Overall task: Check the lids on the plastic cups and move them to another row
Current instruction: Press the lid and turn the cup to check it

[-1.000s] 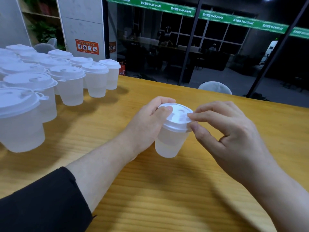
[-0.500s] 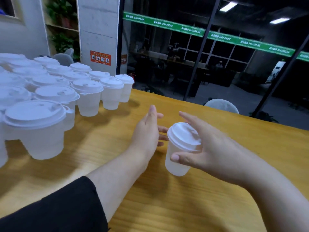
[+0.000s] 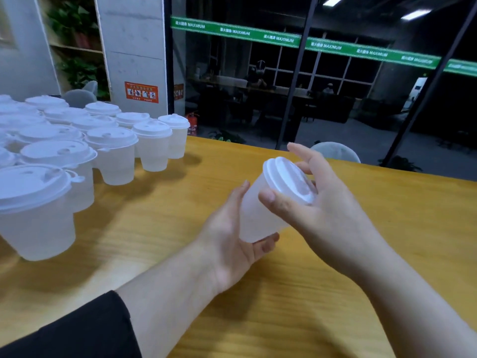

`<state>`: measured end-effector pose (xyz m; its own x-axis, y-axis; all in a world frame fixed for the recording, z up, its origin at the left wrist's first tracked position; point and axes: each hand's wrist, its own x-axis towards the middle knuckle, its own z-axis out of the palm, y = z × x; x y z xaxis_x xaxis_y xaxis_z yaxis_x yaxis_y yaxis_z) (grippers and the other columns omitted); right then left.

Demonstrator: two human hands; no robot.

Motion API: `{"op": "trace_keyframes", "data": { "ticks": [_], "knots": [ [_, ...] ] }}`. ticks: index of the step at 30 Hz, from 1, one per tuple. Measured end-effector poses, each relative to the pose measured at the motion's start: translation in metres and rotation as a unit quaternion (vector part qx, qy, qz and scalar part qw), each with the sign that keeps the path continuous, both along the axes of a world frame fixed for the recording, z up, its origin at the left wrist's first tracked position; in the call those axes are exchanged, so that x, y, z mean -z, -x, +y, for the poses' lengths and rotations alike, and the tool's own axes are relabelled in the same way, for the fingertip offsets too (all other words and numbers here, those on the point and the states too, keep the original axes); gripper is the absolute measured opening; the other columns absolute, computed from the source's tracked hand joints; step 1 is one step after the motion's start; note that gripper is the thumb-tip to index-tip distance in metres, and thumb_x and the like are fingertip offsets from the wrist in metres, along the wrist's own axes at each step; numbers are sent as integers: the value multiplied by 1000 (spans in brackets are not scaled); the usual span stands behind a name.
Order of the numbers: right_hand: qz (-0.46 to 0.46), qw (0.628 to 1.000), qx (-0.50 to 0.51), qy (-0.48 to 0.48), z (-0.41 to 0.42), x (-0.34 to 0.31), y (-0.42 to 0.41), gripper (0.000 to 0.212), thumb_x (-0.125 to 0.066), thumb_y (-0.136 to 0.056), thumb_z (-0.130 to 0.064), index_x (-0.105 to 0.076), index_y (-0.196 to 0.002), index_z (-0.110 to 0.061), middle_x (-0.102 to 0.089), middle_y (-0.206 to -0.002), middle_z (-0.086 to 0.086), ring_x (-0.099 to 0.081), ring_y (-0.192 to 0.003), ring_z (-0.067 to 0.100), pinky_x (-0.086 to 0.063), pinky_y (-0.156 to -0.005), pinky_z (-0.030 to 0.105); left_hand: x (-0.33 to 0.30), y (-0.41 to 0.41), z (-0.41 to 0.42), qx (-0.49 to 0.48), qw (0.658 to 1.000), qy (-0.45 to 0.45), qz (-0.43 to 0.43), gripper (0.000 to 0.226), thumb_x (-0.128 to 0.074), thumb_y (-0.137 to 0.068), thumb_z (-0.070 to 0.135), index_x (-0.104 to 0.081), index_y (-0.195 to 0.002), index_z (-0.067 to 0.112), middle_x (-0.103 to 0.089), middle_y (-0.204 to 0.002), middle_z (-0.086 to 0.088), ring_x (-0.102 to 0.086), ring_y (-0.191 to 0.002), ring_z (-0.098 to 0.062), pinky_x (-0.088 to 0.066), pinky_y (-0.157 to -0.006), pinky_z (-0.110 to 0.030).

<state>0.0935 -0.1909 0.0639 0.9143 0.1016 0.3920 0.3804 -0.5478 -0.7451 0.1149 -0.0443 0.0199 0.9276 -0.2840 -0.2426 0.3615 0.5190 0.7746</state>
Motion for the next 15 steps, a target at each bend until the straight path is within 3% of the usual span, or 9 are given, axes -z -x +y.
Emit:
{"op": "trace_keyframes", "data": {
  "ticks": [4,8,11,15],
  "knots": [
    [17,998,-28,51,-5,-6,5,80,-63,-62,-78,-50,-137,-54,-54,-129,-35,-43,-118,-25,-39,-81,-3,-3,6,-2,-8,998,-37,41,28,-59,-98,41,-74,-95,18,-65,-69,-4,-53,-49,-19,-39,-48,-25],
    [3,1000,6,12,1,0,3,71,-73,-72,-75,-56,-135,-48,-62,-124,-25,-54,-118,-9,-44,-85,13,-4,10,-9,-96,994,-21,45,24,-65,-95,39,-74,-91,17,-65,-64,-2,-52,-47,-17,-35,-47,-26],
    [-24,999,23,-26,4,4,0,68,-64,-72,-69,-57,-136,-46,-64,-126,-22,-57,-121,-3,-47,-90,21,-6,7,-11,-158,987,-43,8,28,-66,-95,44,-73,-90,17,-65,-62,1,-54,-47,-15,-36,-47,-26],
    [-9,1000,2,-30,-2,-1,4,78,-67,-73,-80,-49,-143,-51,-58,-137,-26,-49,-129,-11,-43,-99,17,-10,9,-6,-90,995,-42,32,27,-63,-95,44,-73,-93,18,-66,-68,-2,-51,-49,-19,-34,-47,-26]
  ]
}}
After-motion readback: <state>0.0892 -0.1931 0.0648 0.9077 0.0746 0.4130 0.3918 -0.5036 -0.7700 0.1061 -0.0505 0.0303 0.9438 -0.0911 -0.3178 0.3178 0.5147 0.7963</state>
